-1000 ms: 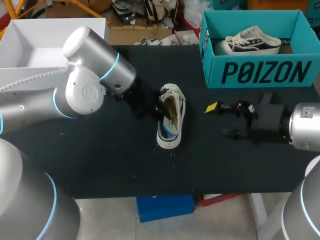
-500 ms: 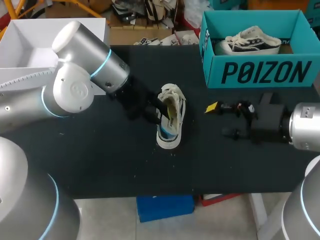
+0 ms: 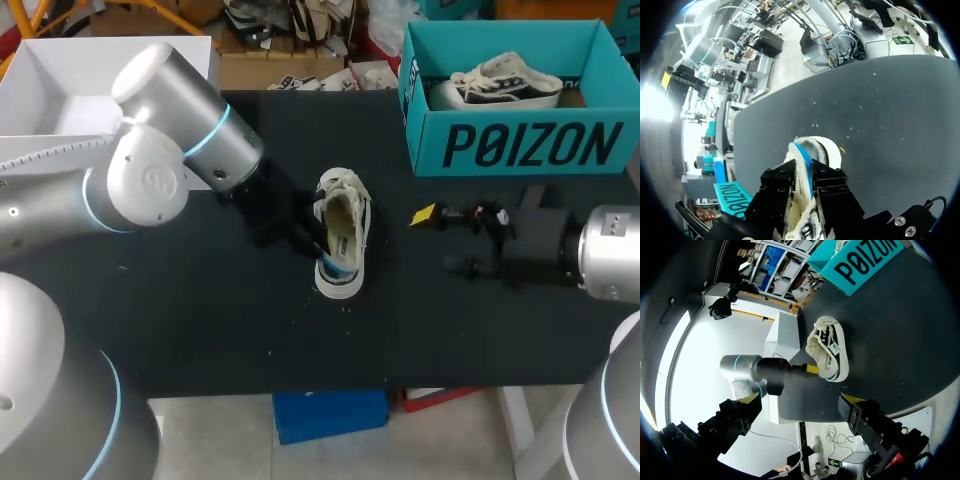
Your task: Take the shoe out of the shoebox, open the shoe tongue, remove and reinsert the insole, then place the shoe into the shoebox
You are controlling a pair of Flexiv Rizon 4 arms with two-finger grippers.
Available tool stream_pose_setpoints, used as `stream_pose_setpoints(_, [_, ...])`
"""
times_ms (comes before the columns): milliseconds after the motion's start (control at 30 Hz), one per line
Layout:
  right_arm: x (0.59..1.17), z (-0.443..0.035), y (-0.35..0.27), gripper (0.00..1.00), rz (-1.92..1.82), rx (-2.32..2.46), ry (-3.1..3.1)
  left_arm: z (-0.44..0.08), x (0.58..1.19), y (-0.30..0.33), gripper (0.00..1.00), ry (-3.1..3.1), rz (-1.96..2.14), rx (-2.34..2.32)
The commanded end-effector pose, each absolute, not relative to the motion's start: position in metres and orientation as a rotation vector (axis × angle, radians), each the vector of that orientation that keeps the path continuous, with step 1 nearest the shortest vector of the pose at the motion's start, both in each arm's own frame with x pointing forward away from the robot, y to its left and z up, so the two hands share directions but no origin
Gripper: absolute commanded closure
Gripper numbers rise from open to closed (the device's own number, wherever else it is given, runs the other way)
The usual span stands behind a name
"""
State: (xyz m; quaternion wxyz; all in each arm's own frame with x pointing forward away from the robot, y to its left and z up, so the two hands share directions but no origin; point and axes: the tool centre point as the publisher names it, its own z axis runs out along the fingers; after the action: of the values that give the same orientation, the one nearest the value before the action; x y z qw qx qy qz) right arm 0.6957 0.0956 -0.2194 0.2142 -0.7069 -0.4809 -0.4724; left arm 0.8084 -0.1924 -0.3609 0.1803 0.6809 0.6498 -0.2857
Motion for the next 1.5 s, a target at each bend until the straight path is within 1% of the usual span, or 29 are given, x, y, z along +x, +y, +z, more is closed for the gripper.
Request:
stream_pose_setpoints(33, [0.695,-0.219,0.095,0.0,-1.308,-1.962,-1.335,-0.365,0.811,-0.197,0.79,1.844,-0.798,1.931])
stream_pose_setpoints(67, [0.695,-0.219,0.095,0.0,-1.308,-1.962,-1.335,-0.365,0.811,-0.197,0.8,1.846,-0.798,1.933])
stream_pose_setpoints(133, [0.695,-0.219,0.095,0.0,-1.308,-1.962,-1.335,-0.367,0.811,-0.198,0.85,1.848,-0.797,1.935])
stream_pose_setpoints(200, [0.695,-0.219,0.095,0.0,-1.308,-1.962,-1.335,-0.369,0.812,-0.199,0.97,1.851,-0.793,1.941])
stream_pose_setpoints(233, [0.695,-0.219,0.095,0.0,-1.308,-1.962,-1.335,-0.37,0.812,-0.2,1.0,1.854,-0.789,1.945])
stream_pose_setpoints(800, [0.695,-0.219,0.095,0.0,-1.308,-1.962,-1.335,-0.379,0.828,-0.193,1.0,1.921,-0.676,1.909])
stream_pose_setpoints(1067, [0.695,-0.219,0.095,0.0,-1.308,-1.962,-1.335,-0.388,0.822,-0.201,1.0,1.934,-0.704,1.936])
stream_pose_setpoints(1100, [0.695,-0.219,0.095,0.0,-1.308,-1.962,-1.335,-0.389,0.82,-0.202,0.62,1.932,-0.707,1.941])
stream_pose_setpoints(1133, [0.695,-0.219,0.095,0.0,-1.308,-1.962,-1.335,-0.388,0.818,-0.203,0.46,1.929,-0.716,1.945])
stream_pose_setpoints(1200, [0.695,-0.219,0.095,0.0,-1.308,-1.962,-1.335,-0.382,0.817,-0.202,0.4,1.92,-0.748,1.94])
stream_pose_setpoints(1233, [0.695,-0.219,0.095,0.0,-1.308,-1.962,-1.335,-0.377,0.816,-0.2,0.25,1.916,-0.768,1.936])
stream_pose_setpoints(1267, [0.695,-0.219,0.095,0.0,-1.308,-1.962,-1.335,-0.371,0.816,-0.197,0.17,1.908,-0.775,1.939])
stream_pose_setpoints(1367, [0.695,-0.219,0.095,0.0,-1.308,-1.962,-1.335,-0.348,0.817,-0.188,0.13,1.874,-0.775,1.951])
stream_pose_setpoints(1500, [0.695,-0.219,0.095,0.0,-1.308,-1.962,-1.335,-0.32,0.819,-0.179,0.24,1.837,-0.776,1.965])
